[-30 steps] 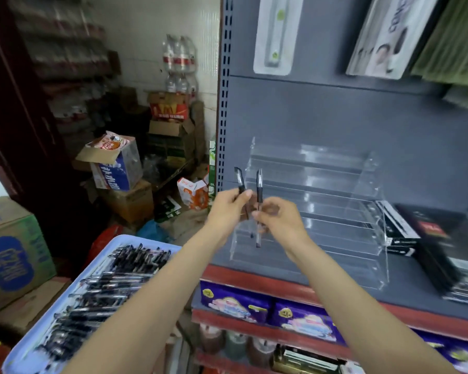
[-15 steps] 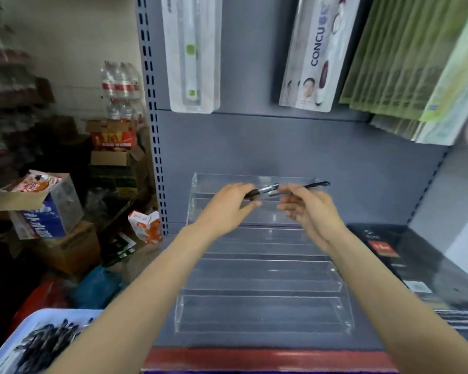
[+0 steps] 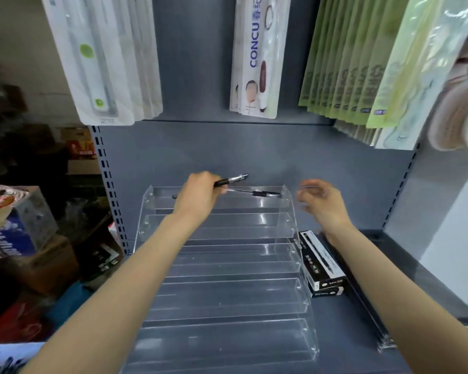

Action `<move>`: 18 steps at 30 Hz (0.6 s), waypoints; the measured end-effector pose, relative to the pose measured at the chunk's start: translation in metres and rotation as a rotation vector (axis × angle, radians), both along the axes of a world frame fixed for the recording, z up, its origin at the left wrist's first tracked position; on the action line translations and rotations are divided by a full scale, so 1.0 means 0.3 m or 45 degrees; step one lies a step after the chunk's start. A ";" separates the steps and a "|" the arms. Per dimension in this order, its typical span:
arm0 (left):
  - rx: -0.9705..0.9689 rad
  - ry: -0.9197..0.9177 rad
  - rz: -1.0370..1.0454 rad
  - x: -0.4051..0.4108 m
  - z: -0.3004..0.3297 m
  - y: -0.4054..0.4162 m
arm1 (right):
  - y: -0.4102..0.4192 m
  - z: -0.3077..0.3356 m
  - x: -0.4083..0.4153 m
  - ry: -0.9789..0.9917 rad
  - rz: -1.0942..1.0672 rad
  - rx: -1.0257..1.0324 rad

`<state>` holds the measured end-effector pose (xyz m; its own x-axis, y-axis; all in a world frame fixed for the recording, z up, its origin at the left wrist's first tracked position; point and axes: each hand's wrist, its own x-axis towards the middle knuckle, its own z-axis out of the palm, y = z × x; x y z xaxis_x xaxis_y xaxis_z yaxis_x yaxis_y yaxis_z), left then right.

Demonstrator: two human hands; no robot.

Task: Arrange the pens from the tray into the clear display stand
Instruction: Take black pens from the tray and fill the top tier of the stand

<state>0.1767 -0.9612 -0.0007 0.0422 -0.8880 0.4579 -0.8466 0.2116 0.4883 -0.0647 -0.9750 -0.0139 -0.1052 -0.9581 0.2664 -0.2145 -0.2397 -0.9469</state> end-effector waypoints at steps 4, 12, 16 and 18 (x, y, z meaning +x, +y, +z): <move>0.100 -0.010 0.099 -0.061 0.020 -0.070 | -0.086 -0.010 -0.034 0.330 0.085 0.129; 0.244 -0.109 0.221 -0.102 0.028 -0.148 | -0.145 -0.019 -0.033 0.369 0.442 0.175; 0.246 -0.212 0.218 -0.104 0.034 -0.166 | -0.170 -0.035 -0.034 0.341 0.415 0.167; 0.259 -0.307 0.211 -0.106 0.036 -0.167 | -0.173 -0.038 -0.035 0.342 0.422 0.156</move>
<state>0.1448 -1.0112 0.0100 0.1056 -0.9523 0.2864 -0.9572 -0.0193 0.2887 -0.0751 -1.0269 -0.0252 0.2705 -0.9547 0.1244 -0.3876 -0.2263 -0.8936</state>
